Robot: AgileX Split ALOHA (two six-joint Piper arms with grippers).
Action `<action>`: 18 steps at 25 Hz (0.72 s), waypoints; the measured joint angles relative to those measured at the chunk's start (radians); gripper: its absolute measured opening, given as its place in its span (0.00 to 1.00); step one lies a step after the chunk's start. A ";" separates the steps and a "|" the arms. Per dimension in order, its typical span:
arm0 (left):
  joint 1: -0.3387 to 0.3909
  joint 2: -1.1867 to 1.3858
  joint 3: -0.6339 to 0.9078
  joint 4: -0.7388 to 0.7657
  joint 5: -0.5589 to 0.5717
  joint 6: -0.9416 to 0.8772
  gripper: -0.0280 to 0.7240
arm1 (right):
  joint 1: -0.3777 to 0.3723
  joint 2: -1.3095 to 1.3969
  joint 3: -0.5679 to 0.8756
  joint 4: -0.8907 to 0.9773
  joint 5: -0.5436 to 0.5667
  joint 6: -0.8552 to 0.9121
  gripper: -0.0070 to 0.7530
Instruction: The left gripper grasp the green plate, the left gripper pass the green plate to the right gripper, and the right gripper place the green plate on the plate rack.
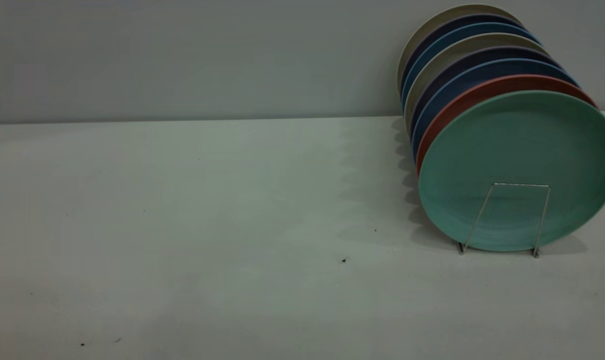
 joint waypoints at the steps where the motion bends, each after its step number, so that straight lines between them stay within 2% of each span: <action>1: 0.000 -0.018 0.000 0.000 0.000 0.000 0.82 | 0.000 -0.022 0.000 0.001 0.000 0.000 0.43; 18: 0.000 -0.052 0.000 0.001 0.000 0.000 0.82 | -0.002 -0.061 0.000 0.002 0.002 0.000 0.43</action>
